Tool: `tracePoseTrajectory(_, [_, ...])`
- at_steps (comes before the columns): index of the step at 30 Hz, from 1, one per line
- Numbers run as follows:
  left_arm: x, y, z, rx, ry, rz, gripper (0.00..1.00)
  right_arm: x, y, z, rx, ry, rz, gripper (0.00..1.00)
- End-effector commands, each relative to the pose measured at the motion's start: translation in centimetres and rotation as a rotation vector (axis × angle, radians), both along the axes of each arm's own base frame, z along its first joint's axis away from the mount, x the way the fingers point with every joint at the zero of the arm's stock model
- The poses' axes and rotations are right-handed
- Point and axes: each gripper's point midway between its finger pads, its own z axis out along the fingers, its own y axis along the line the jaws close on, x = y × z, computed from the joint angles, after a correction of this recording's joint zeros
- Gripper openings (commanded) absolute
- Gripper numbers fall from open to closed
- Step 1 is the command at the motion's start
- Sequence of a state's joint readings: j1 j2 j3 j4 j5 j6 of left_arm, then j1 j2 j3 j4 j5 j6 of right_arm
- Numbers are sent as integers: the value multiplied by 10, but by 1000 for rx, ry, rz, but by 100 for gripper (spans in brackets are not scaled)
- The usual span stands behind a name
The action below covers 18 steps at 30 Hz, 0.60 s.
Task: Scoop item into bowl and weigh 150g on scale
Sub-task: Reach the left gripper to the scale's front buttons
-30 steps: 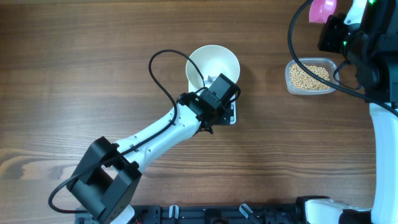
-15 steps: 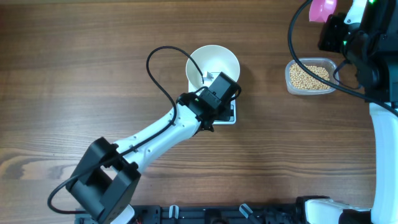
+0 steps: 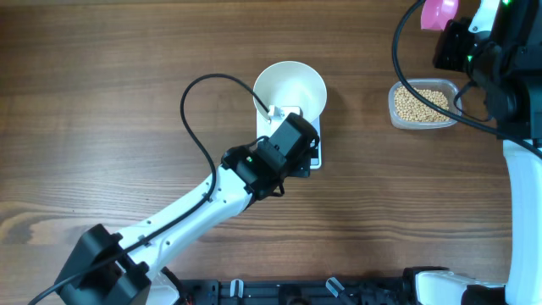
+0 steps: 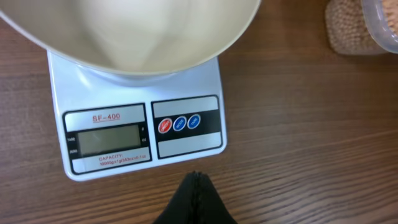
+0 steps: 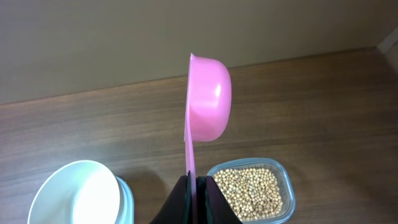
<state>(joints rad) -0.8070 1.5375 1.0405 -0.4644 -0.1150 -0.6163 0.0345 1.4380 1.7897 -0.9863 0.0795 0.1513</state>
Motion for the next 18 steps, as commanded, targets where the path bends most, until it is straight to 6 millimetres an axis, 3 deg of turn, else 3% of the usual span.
tracePoseTrajectory(1, [0, 0, -18, -13, 2, 29, 4, 3, -3, 5, -24, -13, -3, 4])
tracePoseTrajectory(9, [8, -9, -48, 4, 17, 27, 4, 2, -3, 4, -25, -10, -3, 4])
tracePoseTrajectory(18, [17, 5, -65, 93, -9, 77, 4, 4, -3, 7, -25, -22, -3, 4])
